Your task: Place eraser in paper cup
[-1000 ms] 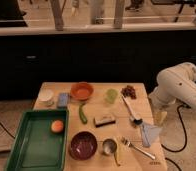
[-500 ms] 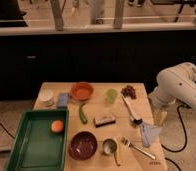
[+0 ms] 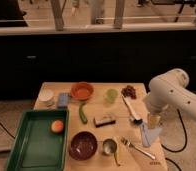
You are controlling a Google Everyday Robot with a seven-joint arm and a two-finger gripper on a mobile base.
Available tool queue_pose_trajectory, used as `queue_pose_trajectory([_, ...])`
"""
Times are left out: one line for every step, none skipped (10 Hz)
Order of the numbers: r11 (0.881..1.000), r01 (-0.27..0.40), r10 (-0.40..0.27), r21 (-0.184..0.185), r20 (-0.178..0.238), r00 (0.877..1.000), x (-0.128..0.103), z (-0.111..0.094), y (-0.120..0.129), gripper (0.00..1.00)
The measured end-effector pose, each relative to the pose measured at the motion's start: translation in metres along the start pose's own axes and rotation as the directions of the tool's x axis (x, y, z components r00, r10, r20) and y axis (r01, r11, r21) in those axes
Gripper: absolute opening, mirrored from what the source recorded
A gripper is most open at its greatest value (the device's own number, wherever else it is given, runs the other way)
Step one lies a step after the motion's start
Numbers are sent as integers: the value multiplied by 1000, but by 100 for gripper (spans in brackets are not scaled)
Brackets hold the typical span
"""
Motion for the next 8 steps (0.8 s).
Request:
queue_pose_trajectory([1000,9,-9,2,1,1000,-1,6,1,80])
queue_pose_trajectory([1000,20,-20,4,7,1000,-5,10,1,80])
queue_pose_trajectory([1000,26,-26,7,19,999,-10,17,1,80])
queue_pose_trajectory([999,31,-31,10,29,999,-17,25,2,80])
queue_pose_trajectory([999,40,-41,12,37,999,-25,31,2,80])
queue_pose_trajectory([999,48,-48,14,44,998,-31,36,2,80])
queue_pose_trajectory([998,52,-53,16,47,997,-31,41,1,80])
queue_pose_trajectory([998,58,-59,18,55,997,-36,49,1,80])
